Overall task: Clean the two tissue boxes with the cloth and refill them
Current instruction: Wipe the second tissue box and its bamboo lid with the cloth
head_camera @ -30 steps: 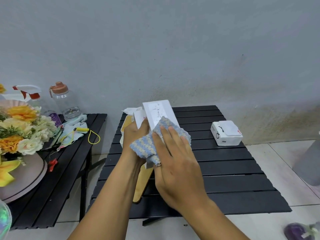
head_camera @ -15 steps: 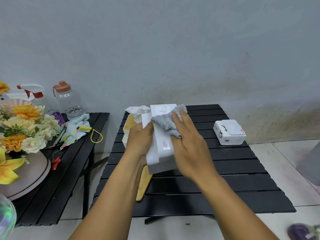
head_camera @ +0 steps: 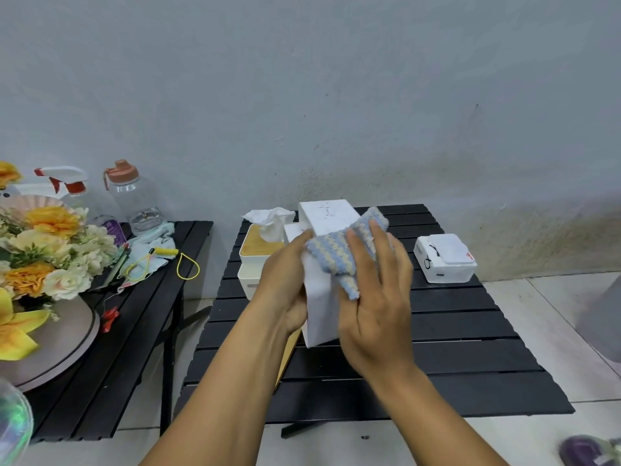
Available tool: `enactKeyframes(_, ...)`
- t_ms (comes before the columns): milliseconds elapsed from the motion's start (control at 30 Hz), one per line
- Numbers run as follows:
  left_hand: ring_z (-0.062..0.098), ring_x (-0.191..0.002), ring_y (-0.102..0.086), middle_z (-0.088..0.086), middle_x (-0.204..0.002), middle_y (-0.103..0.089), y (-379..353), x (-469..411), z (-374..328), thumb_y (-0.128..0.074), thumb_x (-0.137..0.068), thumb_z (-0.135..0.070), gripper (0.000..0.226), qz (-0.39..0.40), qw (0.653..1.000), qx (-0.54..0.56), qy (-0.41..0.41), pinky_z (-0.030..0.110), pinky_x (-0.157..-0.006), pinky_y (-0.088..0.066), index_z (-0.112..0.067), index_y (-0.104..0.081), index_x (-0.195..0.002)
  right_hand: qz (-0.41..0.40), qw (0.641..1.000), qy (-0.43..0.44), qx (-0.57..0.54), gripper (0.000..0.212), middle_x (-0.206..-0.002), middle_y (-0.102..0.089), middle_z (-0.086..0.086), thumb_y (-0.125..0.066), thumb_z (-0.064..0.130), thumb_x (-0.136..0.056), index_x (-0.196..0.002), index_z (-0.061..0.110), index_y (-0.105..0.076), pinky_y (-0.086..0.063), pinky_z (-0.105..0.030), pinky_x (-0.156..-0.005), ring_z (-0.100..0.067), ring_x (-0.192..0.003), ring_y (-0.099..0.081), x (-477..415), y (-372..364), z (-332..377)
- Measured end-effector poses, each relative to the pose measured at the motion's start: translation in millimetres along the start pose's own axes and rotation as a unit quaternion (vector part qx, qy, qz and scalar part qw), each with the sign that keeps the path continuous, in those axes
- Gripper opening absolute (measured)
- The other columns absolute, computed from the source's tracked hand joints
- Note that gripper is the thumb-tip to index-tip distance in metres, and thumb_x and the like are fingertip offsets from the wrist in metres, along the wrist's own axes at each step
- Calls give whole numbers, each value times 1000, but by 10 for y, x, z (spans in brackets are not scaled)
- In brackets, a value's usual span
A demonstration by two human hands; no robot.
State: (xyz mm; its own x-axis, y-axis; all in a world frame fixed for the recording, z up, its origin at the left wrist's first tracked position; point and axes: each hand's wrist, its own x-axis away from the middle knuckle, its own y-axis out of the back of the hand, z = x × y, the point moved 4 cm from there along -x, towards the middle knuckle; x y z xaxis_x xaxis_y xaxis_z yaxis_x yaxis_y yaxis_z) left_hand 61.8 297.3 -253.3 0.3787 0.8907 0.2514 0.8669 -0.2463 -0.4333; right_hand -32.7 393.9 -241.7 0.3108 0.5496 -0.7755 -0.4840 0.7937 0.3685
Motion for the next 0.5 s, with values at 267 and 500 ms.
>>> enactKeyframes(267, 38, -127, -62, 27, -137, -63, -193, 59, 103, -57, -101, -28, 49, 122, 992, 11, 9, 45, -111, -48, 0, -60, -140, 8, 999, -32, 5, 56, -164, -21, -5, -42, 19, -99, -153, 11, -35, -13, -34, -124, -33, -152, -13, -87, -24, -78)
enactKeyframes(500, 28, -95, -72, 19, -113, -69, -197, 10, 9, -45, -100, -31, 45, 158, 980, 115, 27, 35, -91, -58, 0, -71, -119, 123, 990, 24, 59, 71, -167, -11, -3, -36, 19, -90, -158, 15, -18, -13, -55, -120, -28, -154, -3, 315, -225, 78)
